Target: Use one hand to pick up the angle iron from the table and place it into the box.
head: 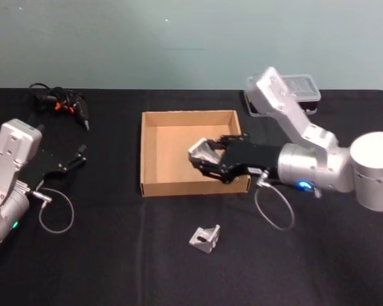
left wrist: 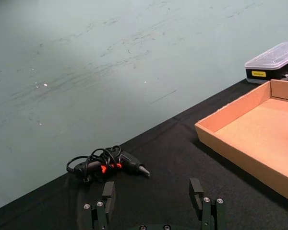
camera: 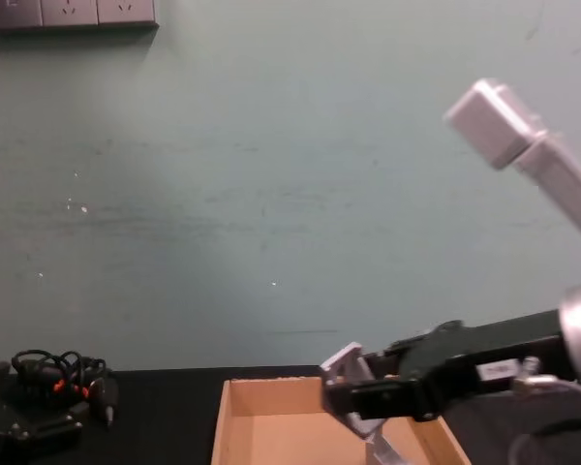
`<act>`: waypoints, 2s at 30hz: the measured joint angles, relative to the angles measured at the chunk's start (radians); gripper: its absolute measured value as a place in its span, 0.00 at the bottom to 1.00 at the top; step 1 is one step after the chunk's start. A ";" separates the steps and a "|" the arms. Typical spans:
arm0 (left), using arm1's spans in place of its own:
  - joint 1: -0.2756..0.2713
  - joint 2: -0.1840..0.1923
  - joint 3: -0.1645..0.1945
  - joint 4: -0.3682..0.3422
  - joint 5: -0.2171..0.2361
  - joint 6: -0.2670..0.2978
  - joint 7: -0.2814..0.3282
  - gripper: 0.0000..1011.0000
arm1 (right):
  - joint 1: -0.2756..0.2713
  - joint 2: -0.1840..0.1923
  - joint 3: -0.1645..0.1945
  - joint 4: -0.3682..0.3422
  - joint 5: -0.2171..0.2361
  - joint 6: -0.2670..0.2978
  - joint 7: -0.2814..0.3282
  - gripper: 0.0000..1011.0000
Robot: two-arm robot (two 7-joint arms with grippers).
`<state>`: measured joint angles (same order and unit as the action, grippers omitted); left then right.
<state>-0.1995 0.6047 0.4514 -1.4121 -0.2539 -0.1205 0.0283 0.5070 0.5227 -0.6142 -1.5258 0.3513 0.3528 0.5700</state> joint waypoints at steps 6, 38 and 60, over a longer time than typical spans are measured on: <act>0.000 0.000 0.000 0.000 0.000 0.000 0.000 1.00 | 0.062 -0.060 -0.032 0.104 -0.021 -0.011 0.016 0.47; 0.000 0.000 0.000 0.000 0.000 0.000 0.000 1.00 | 0.221 -0.224 -0.108 0.475 -0.103 -0.027 0.093 0.47; 0.000 0.000 0.000 0.000 0.000 0.000 0.000 1.00 | 0.219 -0.232 -0.095 0.490 -0.119 -0.029 0.103 0.73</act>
<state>-0.1995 0.6047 0.4514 -1.4119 -0.2538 -0.1205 0.0283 0.7256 0.2911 -0.7088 -1.0361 0.2328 0.3241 0.6729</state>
